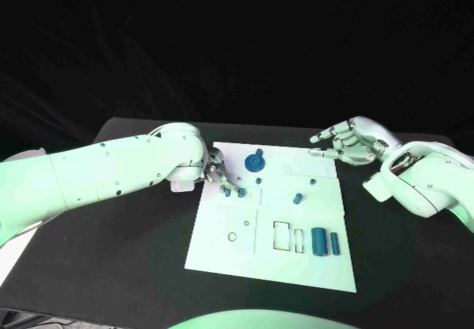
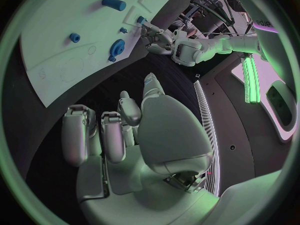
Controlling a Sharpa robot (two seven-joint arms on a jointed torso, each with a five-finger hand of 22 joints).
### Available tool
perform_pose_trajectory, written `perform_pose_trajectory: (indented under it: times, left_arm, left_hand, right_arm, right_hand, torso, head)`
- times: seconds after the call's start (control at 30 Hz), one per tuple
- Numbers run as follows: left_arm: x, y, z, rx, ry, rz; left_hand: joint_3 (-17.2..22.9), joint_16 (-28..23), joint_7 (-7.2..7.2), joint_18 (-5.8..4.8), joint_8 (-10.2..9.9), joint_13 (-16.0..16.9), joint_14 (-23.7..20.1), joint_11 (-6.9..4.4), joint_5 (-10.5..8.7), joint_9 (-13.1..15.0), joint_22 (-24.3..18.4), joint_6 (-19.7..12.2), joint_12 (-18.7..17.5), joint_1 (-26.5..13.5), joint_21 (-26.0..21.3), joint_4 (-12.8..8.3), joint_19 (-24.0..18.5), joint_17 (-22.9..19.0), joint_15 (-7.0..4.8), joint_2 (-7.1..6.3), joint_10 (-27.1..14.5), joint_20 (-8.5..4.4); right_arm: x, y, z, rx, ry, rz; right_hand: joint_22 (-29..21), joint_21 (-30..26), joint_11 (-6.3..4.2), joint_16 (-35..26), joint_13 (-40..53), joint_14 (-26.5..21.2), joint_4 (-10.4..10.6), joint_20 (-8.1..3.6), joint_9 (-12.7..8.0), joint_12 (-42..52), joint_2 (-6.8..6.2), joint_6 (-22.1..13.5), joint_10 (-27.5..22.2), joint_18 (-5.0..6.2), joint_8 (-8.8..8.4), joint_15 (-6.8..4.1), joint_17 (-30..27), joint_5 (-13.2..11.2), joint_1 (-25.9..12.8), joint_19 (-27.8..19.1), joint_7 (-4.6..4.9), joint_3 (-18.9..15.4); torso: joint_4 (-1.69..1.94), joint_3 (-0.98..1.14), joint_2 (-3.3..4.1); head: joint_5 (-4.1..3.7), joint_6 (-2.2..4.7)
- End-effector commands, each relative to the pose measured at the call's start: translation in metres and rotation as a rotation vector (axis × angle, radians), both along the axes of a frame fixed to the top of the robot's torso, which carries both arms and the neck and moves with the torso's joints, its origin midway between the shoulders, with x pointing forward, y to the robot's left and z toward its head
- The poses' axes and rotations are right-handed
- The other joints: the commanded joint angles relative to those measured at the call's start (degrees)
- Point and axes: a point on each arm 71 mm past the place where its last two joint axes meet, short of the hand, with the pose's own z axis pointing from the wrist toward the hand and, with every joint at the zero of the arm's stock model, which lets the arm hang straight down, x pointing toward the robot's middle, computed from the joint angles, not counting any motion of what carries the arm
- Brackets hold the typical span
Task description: Assemble the parts on the task board
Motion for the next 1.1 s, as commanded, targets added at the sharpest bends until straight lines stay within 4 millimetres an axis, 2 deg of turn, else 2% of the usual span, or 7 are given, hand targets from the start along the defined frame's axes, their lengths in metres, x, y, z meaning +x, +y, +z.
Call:
perform_pose_trajectory:
  times: [0.03,0.37,0.57,0.7,0.8,0.97,1.1]
  left_arm:
    - [-0.001,0.004,-0.002,-0.029,-0.019,0.037]
    - [0.001,0.012,0.012,-0.253,-0.124,0.152]
    - [0.002,0.012,0.019,-0.407,-0.177,0.188]
    - [0.005,0.010,0.025,-0.480,-0.241,0.190]
    - [0.007,0.004,0.030,-0.488,-0.328,0.125]
    - [0.005,-0.020,0.033,-0.472,-0.488,-0.100]
    - [0.001,-0.037,0.028,-0.444,-0.569,-0.248]
  left_hand:
    - [-0.7,0.2,0.07,-0.67,0.2,-0.3,6.0,-0.04,0.40,0.1,13.0,0.1,-0.1,-0.4,-0.3,0.0,4.9,15.1,-0.28,0.41,0.0,-0.31]
    - [-1.5,0.2,1.47,0.46,-1.4,-5.4,6.0,1.02,0.47,-0.5,9.2,-4.3,-4.9,-0.6,-3.8,0.0,2.9,15.1,0.21,2.93,-3.4,0.05]
    - [-2.8,-1.0,3.57,3.20,-3.7,-21.3,5.5,3.10,0.62,-2.7,-1.0,-9.0,-20.6,-0.3,-13.8,0.1,-2.7,13.4,1.77,1.75,-14.3,1.30]
    - [-6.6,-9.5,5.51,6.29,-4.7,-27.0,1.4,4.80,0.69,-4.6,-14.7,-12.7,-26.6,0.6,-28.5,0.1,-9.8,3.2,3.26,0.21,-20.8,2.73]
    - [-7.7,-19.4,7.03,8.72,-5.8,-29.7,-3.4,6.17,0.55,-6.8,-27.6,-14.9,-29.8,7.2,-43.0,-1.2,-16.1,-7.2,4.41,0.15,-25.4,3.92]
    - [-1.5,-36.7,8.28,9.21,-10.9,-38.9,-12.3,7.75,0.33,-13.9,-34.0,-16.6,-40.0,24.2,-51.7,-6.2,-17.9,-23.7,5.87,0.99,-31.8,5.29]
    - [3.2,-44.8,7.30,8.88,-16.9,-49.3,-14.7,7.49,0.37,-21.6,-36.7,-12.6,-48.9,29.2,-55.2,-8.1,-17.0,-31.6,5.88,-2.46,-28.8,5.44]
  right_arm:
    - [0.000,0.001,0.000,-0.006,-0.005,0.015]
    - [0.000,0.001,0.000,-0.007,-0.005,0.013]
    - [0.000,0.000,0.000,-0.007,-0.005,0.011]
    - [0.001,0.000,0.000,-0.007,-0.006,0.010]
    - [0.001,0.000,-0.001,-0.007,-0.006,0.009]
    - [0.001,0.000,-0.001,-0.007,-0.007,0.010]
    - [0.001,0.001,-0.001,-0.007,-0.007,0.012]
  right_hand:
    - [-0.1,-0.3,0.10,-0.2,-0.1,4.8,0.0,-0.05,0.1,-0.3,0.44,0.2,-0.4,0.64,0.38,-0.11,10.6,0.3,0.1,-0.2,-0.19,-0.2]
    - [-0.1,-0.3,0.10,-0.2,-0.1,4.8,0.0,-0.05,0.1,-0.3,0.44,0.2,-0.4,0.64,0.38,-0.11,10.6,0.3,0.1,-0.2,-0.19,-0.2]
    - [-0.1,-0.4,0.11,-0.2,-0.1,4.8,-0.1,-0.05,0.1,-0.4,0.44,0.2,-0.4,0.65,0.37,-0.11,10.7,0.3,0.1,-0.3,-0.18,-0.3]
    - [-0.1,-0.4,0.11,-0.2,-0.1,4.8,-0.1,-0.05,0.1,-0.4,0.44,0.2,-0.4,0.65,0.37,-0.11,10.7,0.3,0.1,-0.3,-0.18,-0.3]
    - [-0.1,-0.4,0.11,-0.2,-0.1,4.8,-0.1,-0.05,0.1,-0.4,0.44,0.2,-0.4,0.65,0.37,-0.11,10.7,0.3,0.1,-0.3,-0.18,-0.3]
    - [-0.1,-0.4,0.11,-0.2,-0.1,4.8,-0.1,-0.05,0.1,-0.4,0.44,0.2,-0.4,0.65,0.37,-0.11,10.7,0.3,0.1,-0.3,-0.18,-0.3]
    - [-0.2,-0.4,0.12,-0.2,-0.2,4.8,-0.1,-0.05,0.1,-0.5,0.46,0.2,-0.5,0.66,0.37,-0.10,10.6,0.3,0.1,-0.3,-0.17,-0.3]
  torso:
    - [0.01,-0.01,-0.01]
    - [-0.01,-0.01,0.00]
    - [-0.07,-0.01,0.01]
    - [-0.04,-0.01,0.02]
    - [0.03,0.01,0.04]
    - [0.01,-0.06,0.08]
    - [-0.06,-0.02,0.05]
  head:
    - [0.01,0.08]
    - [-0.21,0.30]
    - [-0.41,0.38]
    - [-0.48,0.51]
    - [-0.63,0.65]
    - [-1.16,1.06]
    - [-1.40,1.21]
